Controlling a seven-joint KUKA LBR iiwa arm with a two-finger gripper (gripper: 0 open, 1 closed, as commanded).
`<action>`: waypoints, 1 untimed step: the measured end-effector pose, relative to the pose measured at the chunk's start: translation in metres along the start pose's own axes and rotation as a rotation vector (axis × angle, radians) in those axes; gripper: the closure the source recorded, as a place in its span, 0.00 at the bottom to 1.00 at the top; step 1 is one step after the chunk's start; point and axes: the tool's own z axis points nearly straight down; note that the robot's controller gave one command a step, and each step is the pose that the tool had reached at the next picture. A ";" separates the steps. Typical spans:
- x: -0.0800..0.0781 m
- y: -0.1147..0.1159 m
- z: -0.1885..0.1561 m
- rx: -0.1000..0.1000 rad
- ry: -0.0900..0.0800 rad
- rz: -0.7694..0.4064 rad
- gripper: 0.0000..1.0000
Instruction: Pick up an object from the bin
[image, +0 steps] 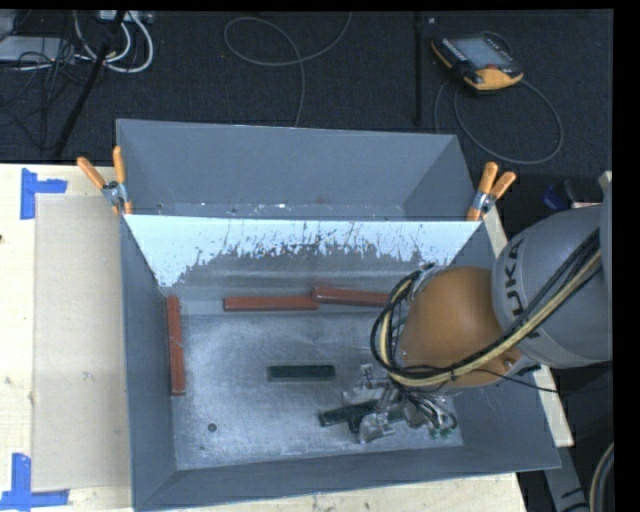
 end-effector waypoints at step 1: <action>0.000 0.000 0.000 0.000 0.000 0.000 1.00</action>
Offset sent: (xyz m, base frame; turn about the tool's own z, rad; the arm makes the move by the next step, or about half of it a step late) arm 0.0002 0.0002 0.0413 0.0000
